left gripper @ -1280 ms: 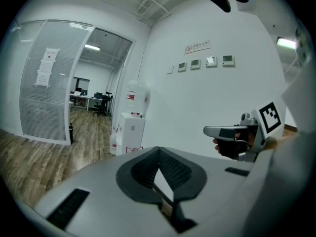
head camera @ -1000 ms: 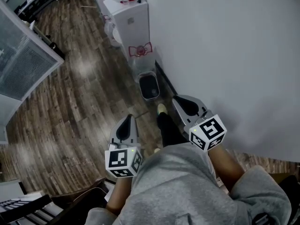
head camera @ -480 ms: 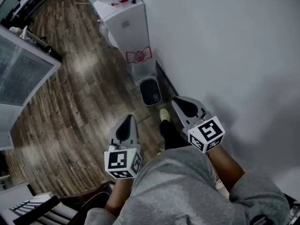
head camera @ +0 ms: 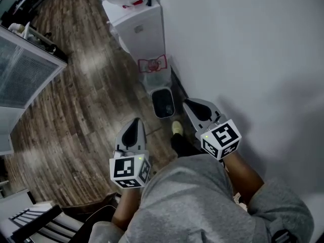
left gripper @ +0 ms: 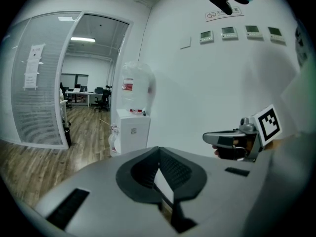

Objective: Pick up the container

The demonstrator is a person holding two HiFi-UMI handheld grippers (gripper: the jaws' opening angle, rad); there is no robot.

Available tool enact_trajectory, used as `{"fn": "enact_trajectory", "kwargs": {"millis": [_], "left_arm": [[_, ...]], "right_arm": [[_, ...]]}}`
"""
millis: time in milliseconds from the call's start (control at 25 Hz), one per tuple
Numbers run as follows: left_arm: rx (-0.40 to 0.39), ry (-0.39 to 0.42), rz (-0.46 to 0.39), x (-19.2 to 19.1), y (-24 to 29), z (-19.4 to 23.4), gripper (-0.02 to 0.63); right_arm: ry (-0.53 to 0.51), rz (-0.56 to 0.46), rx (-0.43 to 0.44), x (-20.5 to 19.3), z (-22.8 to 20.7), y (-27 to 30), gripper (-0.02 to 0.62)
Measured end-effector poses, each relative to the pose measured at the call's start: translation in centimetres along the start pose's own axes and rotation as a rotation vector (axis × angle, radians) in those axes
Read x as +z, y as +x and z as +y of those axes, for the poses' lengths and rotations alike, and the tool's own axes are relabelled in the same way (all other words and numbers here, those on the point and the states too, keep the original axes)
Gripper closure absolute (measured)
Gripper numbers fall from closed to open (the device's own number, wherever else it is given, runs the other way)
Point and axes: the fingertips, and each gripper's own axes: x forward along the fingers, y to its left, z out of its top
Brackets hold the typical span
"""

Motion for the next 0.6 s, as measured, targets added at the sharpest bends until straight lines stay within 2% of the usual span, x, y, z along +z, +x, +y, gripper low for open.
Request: {"fn": "enact_trajectory", "kwargs": {"millis": [360,600], "left_arm": [[0.061,-0.017,0.019,1.1,3.9,1.7,0.591],[0.079,-0.026,0.044,1.2,6.3,2.7,0.591]], "right_arm": [[-0.017,0.022,0.059,1.1,-3.0,4.5,0.563],[-0.045,0.050,0.068,1.2,-5.5,7.1,0.564]]}}
